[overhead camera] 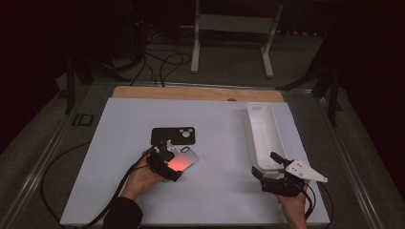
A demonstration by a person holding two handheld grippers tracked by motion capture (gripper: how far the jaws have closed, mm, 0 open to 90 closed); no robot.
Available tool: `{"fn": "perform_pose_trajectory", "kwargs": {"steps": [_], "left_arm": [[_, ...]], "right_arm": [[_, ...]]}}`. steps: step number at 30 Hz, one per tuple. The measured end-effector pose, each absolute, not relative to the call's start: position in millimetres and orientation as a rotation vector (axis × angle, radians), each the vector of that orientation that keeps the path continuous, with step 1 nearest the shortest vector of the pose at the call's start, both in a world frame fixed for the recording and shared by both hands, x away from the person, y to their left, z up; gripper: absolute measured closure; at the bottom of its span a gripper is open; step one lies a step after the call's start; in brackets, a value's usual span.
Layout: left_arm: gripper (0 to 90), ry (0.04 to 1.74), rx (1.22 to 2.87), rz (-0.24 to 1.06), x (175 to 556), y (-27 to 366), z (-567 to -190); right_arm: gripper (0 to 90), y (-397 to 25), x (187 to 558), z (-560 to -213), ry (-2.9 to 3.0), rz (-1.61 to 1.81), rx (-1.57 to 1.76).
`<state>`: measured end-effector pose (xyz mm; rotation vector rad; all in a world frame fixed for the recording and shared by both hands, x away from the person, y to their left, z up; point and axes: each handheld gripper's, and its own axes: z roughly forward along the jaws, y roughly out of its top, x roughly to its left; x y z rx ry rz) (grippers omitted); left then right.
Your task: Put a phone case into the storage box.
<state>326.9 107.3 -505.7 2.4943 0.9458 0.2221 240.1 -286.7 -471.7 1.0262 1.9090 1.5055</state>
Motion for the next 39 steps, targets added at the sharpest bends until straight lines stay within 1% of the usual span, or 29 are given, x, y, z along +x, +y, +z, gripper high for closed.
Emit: {"fn": "perform_pose_trajectory", "kwargs": {"steps": [7, 18, 32, 39], "left_arm": [[16.8, 0.947, 2.438, 0.291, 322.4, 110.5, -493.9], [16.8, 0.907, 2.374, 0.359, 316.2, 110.9, -469.4], [16.8, 0.801, 2.333, 0.422, 308.1, 93.1, -437.3], [16.8, 0.750, 2.308, 0.424, 304.7, 82.8, -425.5]], "right_arm": [[9.3, -286.1, 240.3, -470.6, 1.906, 1.516, 1.033], [9.2, -283.0, 244.4, -462.9, 1.920, 1.544, 1.030], [9.0, -269.7, 259.2, -440.3, 1.975, 1.583, 1.013], [9.1, -253.2, 267.6, -427.6, 2.020, 1.592, 1.011]]}}
